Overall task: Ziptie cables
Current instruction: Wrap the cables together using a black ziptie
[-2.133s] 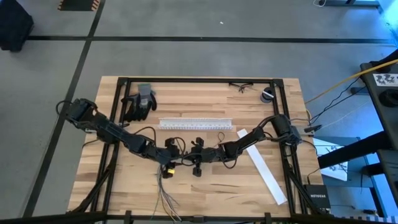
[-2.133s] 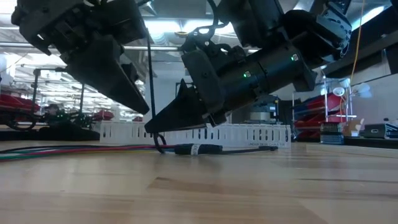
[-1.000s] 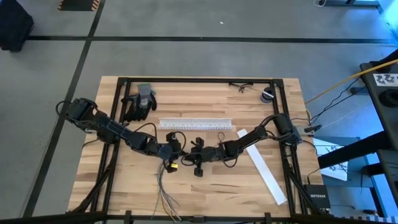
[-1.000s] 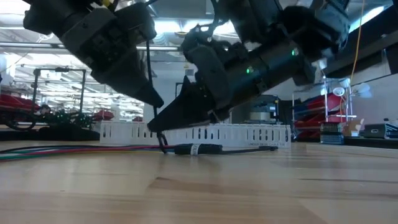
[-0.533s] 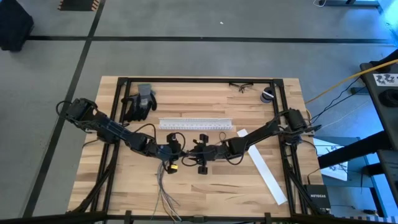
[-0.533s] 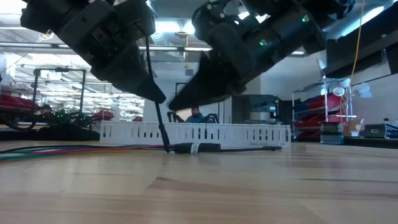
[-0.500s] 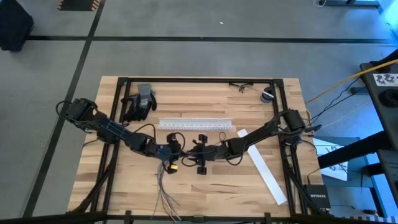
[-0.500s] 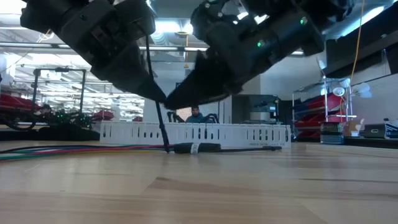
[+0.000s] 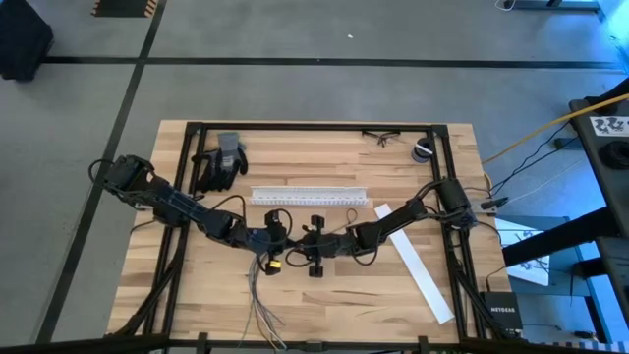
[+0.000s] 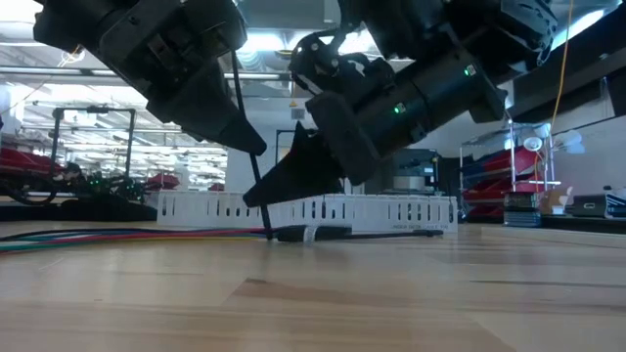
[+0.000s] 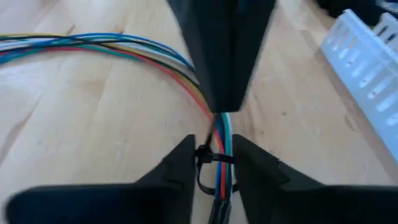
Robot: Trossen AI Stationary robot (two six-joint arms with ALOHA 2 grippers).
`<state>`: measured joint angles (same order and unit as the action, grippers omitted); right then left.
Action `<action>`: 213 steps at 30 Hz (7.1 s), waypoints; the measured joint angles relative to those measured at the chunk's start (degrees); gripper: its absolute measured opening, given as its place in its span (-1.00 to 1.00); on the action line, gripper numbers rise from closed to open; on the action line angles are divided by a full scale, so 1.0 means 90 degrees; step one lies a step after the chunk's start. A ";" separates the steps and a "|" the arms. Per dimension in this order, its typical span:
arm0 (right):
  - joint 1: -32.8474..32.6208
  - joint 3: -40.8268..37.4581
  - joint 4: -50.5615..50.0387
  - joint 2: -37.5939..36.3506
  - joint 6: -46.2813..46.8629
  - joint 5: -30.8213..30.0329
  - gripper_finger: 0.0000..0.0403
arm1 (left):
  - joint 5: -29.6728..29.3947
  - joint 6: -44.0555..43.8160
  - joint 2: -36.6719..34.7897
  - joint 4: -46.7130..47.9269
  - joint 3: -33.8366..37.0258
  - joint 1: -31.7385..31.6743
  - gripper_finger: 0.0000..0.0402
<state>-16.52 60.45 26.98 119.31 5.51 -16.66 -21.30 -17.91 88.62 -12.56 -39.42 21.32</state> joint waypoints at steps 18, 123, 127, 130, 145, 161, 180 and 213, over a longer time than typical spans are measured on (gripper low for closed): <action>-0.0083 0.0032 0.0120 0.0352 0.0287 -0.0205 -0.94 | -0.0290 0.0009 -0.0620 0.0643 0.0027 0.0043 -1.00; -0.0079 -0.0007 -0.0080 0.0786 0.0179 -0.1266 -0.93 | 0.0192 0.1525 0.0238 -0.1836 0.0754 -0.0368 -0.99; -0.0080 0.0012 0.0002 0.0746 0.0183 -0.1357 -0.93 | -0.0021 0.1578 -0.0802 -0.0760 0.0444 -0.0128 -1.00; -0.0082 0.0012 0.0002 0.0767 0.0179 -0.1423 -0.93 | -0.0280 0.1640 -0.1480 -0.0323 0.0410 0.0056 -1.00; -0.0039 0.0024 -0.0432 0.0881 0.0415 -0.1676 -0.93 | -0.0949 0.2413 -0.2258 -0.0634 0.0410 0.0522 -1.00; -0.0073 -0.0070 -0.0487 -0.0009 0.0180 -0.1652 -0.33 | -0.0992 -0.0051 -0.2605 0.2141 0.0031 0.0539 -0.43; -0.0077 -0.0789 -0.5560 -0.3051 0.0828 -0.0632 0.06 | -0.0933 -0.2398 -0.0755 0.1261 0.0680 0.1008 -0.29; 0.1023 -0.2459 -0.4462 -0.2912 0.0280 0.1656 -0.95 | -0.0892 -0.2502 0.0518 0.0306 0.0647 0.0852 -0.29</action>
<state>-7.31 38.31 -13.18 93.10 8.03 -1.75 -29.33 -40.42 93.28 -9.81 -33.60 28.99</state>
